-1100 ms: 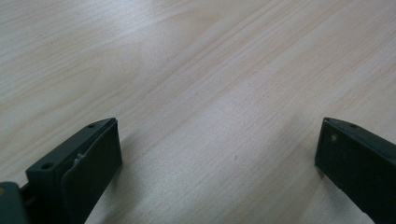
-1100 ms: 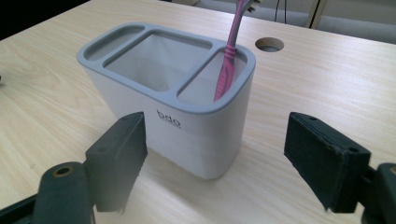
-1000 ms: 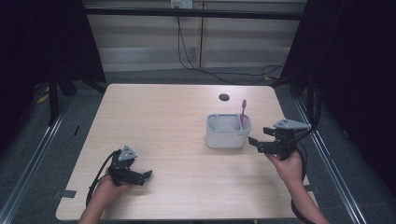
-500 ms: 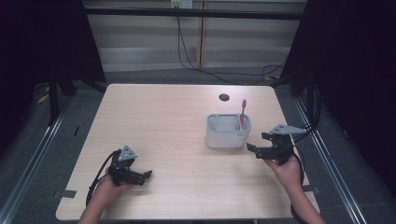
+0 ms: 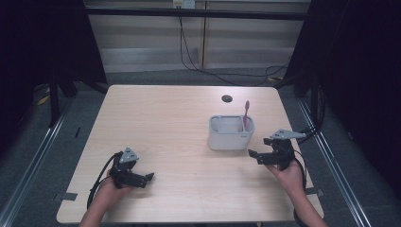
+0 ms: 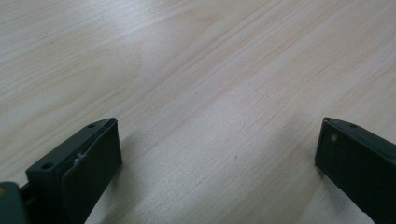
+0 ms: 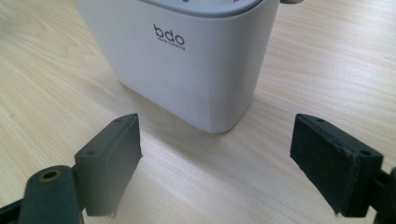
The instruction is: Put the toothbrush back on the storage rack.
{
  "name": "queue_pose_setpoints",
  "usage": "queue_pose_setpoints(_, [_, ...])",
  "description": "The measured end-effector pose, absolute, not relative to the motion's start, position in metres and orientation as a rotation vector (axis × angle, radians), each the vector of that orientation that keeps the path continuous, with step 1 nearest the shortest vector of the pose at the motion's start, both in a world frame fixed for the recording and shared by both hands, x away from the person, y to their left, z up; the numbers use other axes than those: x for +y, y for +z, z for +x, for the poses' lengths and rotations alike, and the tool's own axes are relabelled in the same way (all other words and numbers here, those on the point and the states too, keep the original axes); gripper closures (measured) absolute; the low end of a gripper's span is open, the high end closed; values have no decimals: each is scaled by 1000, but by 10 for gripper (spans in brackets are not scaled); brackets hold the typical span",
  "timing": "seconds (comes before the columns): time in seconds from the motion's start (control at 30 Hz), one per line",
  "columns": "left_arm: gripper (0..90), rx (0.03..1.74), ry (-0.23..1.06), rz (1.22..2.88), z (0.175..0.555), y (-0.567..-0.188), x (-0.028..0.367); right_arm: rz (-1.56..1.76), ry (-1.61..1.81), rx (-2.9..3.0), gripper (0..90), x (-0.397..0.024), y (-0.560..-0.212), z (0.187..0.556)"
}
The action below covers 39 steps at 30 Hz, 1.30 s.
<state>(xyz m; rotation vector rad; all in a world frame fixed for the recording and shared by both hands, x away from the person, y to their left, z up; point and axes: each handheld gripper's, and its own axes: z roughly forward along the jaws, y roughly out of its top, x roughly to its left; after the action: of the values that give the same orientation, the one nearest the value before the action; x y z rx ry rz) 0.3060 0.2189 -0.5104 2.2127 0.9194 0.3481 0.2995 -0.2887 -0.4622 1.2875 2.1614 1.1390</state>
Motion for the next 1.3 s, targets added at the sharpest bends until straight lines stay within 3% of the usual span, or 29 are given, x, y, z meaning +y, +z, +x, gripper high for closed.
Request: queue_pose_setpoints(1.3, [1,926,349,2205,306,-511,219,1229,958,2311,159,-284,-488,294])
